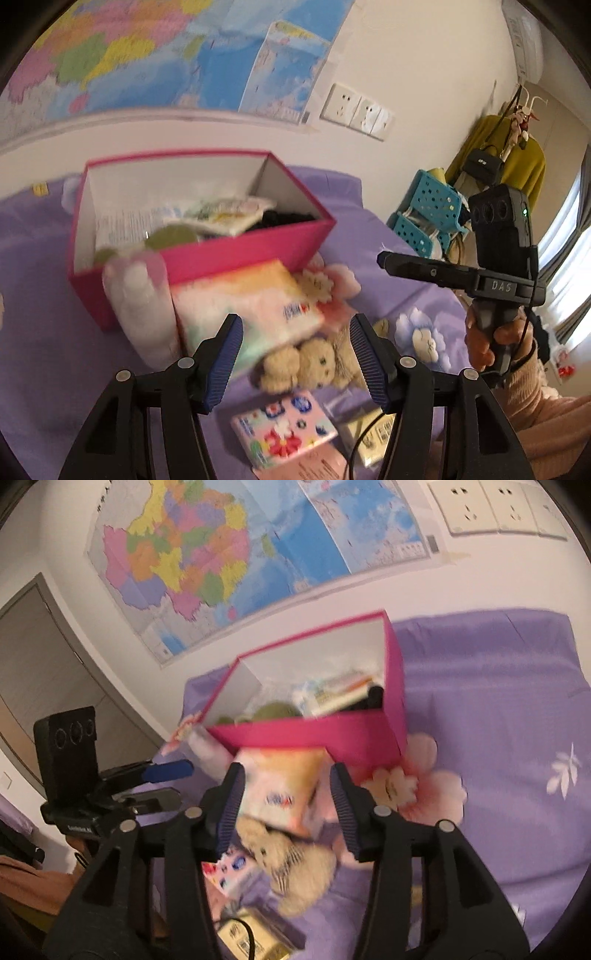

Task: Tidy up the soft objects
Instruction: 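Grasp the beige teddy bear with plaid bow using the left gripper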

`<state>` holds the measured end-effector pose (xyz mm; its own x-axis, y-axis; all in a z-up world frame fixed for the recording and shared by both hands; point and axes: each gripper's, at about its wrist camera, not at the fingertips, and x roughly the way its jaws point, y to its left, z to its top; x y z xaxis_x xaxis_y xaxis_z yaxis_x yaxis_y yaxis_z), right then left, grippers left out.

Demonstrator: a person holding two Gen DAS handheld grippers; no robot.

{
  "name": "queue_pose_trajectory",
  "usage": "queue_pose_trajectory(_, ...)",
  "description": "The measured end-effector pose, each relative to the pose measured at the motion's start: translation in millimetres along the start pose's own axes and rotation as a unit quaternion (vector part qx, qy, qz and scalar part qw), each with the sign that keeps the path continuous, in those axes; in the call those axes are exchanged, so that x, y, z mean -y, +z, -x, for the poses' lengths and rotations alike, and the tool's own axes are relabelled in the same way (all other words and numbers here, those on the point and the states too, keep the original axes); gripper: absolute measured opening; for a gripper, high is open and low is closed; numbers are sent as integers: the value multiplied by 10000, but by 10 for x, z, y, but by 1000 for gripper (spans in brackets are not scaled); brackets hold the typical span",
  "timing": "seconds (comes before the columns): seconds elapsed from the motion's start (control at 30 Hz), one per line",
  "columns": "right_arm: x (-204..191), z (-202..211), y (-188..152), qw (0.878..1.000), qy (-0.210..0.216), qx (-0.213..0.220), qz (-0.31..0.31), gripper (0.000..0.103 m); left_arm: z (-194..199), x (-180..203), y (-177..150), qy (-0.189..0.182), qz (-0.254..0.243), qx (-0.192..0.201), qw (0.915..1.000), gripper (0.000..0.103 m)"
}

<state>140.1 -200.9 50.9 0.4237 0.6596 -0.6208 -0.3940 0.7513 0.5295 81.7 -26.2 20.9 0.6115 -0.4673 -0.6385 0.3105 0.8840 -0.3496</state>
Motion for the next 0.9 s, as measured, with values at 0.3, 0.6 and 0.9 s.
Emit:
queue_pose_trajectory(0.3,104,-236,-364,9986,-75,-480,-204,52,-261,-134,-337,54,364,-487,9981,62)
queue_pose_trajectory(0.6,211,-416,-610,9956,-209,-792,-466,59,-523,-125,-420,148,298,-796,9963,62)
queue_pose_trajectory(0.9,238,-499,-700,9950,14,-817,-580,59,-749,-96,-419,31,279,-1048,9941,62)
